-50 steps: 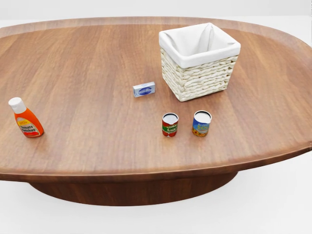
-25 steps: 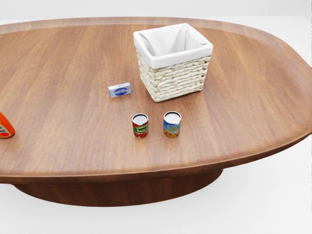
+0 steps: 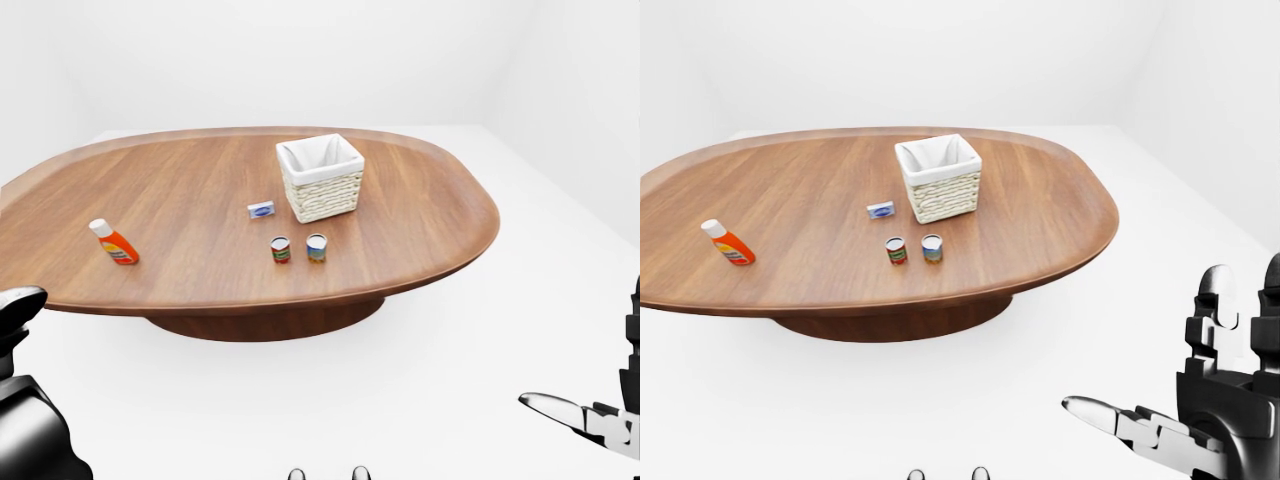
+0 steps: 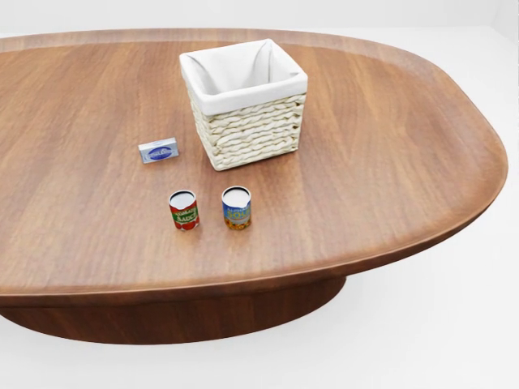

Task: Pick up the tomato sauce, and put it in the basket.

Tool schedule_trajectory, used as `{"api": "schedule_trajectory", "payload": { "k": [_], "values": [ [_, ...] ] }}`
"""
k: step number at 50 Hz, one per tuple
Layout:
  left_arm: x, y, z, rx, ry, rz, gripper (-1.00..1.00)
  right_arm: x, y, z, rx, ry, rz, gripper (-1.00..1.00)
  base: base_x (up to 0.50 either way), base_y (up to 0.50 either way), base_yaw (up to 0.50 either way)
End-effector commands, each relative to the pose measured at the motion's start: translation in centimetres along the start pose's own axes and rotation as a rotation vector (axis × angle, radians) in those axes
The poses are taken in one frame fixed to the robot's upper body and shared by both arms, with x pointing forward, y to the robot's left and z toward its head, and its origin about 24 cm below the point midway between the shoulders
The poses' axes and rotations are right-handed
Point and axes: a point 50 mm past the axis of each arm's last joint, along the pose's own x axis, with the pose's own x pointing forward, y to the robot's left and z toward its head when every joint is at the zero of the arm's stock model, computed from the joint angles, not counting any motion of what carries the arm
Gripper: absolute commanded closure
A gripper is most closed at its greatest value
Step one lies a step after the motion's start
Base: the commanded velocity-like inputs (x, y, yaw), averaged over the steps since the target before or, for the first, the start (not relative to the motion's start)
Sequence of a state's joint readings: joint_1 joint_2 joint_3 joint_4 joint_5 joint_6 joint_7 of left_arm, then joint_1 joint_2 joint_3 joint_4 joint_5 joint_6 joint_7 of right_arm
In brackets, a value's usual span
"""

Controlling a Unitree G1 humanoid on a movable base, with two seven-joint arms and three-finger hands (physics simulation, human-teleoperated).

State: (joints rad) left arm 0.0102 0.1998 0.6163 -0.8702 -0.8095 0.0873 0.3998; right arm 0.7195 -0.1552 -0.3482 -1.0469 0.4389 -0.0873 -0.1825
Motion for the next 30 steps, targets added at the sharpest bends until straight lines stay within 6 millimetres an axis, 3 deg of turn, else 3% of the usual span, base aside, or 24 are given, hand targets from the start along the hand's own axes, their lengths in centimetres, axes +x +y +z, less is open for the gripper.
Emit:
{"api": "schedule_trajectory", "payload": {
  "k": [1, 11, 30],
  "values": [
    [-0.02, 0.0, -0.05, 0.0, 0.002, -0.001, -1.0, -0.07, 0.03, -0.03, 0.0, -0.001, 0.002, -1.0, 0.0, -0.32, 0.0],
    [-0.08, -0.02, -0.1, -0.001, 0.005, -0.001, -1.0, -0.04, 0.12, 0.01, -0.004, -0.018, 0.003, -1.0, 0.0, -0.3, 0.0],
    [-0.05, -0.05, -0.13, -0.002, 0.005, -0.002, -1.0, 0.16, 0.5, 0.03, -0.034, -0.041, 0.018, -1.0, 0.0, 0.0, 0.0]
  ]
}}
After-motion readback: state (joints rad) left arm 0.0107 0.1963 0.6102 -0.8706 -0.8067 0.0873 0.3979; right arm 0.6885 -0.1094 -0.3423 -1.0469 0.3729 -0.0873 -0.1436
